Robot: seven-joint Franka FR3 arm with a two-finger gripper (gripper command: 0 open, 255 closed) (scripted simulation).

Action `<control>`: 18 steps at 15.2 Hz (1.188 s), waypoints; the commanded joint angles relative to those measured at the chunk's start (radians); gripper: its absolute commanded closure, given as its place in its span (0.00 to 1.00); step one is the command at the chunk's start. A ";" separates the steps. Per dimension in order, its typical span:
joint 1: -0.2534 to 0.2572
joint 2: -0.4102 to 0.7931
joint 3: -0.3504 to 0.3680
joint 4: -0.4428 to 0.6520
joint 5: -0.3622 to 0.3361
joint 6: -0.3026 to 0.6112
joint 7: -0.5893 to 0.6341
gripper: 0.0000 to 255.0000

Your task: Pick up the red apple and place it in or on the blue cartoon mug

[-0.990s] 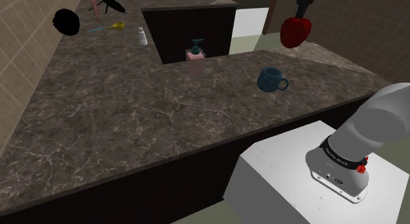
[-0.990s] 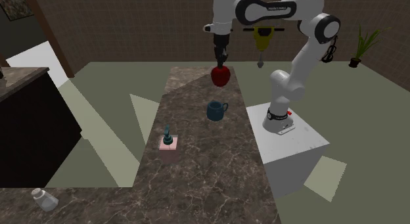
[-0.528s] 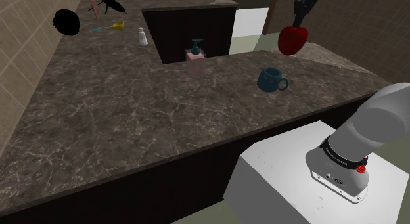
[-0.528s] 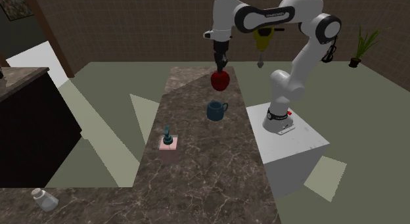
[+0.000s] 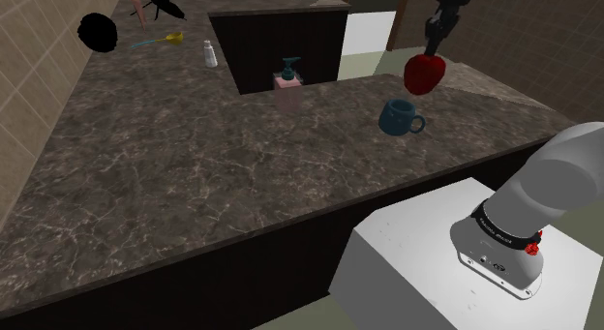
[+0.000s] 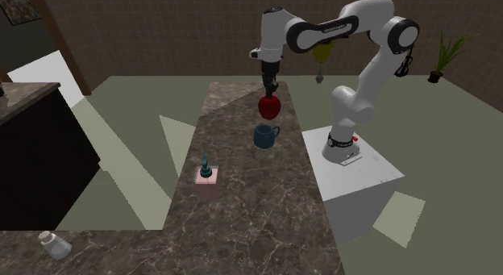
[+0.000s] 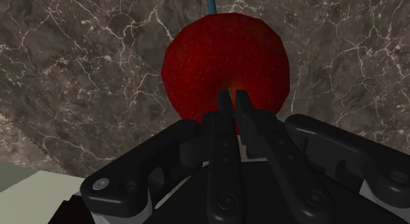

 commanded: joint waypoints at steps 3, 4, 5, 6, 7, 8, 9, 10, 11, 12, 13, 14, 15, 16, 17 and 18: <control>-0.001 -0.002 -0.002 -0.053 -0.002 0.052 0.000 1.00; -0.001 -0.001 -0.003 -0.066 -0.002 0.065 0.000 1.00; -0.002 -0.001 -0.004 -0.079 -0.003 0.079 0.000 1.00; -0.002 0.000 -0.004 -0.092 -0.003 0.092 0.000 1.00; -0.002 0.001 -0.005 -0.104 -0.004 0.106 0.000 1.00; -0.002 0.003 -0.006 -0.116 -0.004 0.120 0.000 1.00; -0.003 0.005 -0.006 -0.129 -0.004 0.134 0.000 1.00; -0.003 0.007 -0.007 -0.143 -0.005 0.151 0.000 1.00; -0.003 0.007 -0.007 -0.143 -0.005 0.151 0.000 1.00; -0.003 0.007 -0.007 -0.143 -0.005 0.151 0.000 1.00; -0.003 0.007 -0.007 -0.143 -0.005 0.151 0.000 1.00; -0.003 0.007 -0.007 -0.143 -0.005 0.151 0.000 1.00; -0.003 0.007 -0.007 -0.143 -0.005 0.151 0.000 1.00; -0.003 0.007 -0.007 -0.143 -0.005 0.151 0.000 1.00; -0.003 0.007 -0.007 -0.143 -0.005 0.151 0.000 1.00; -0.003 0.005 -0.007 -0.144 -0.005 0.150 0.000 0.00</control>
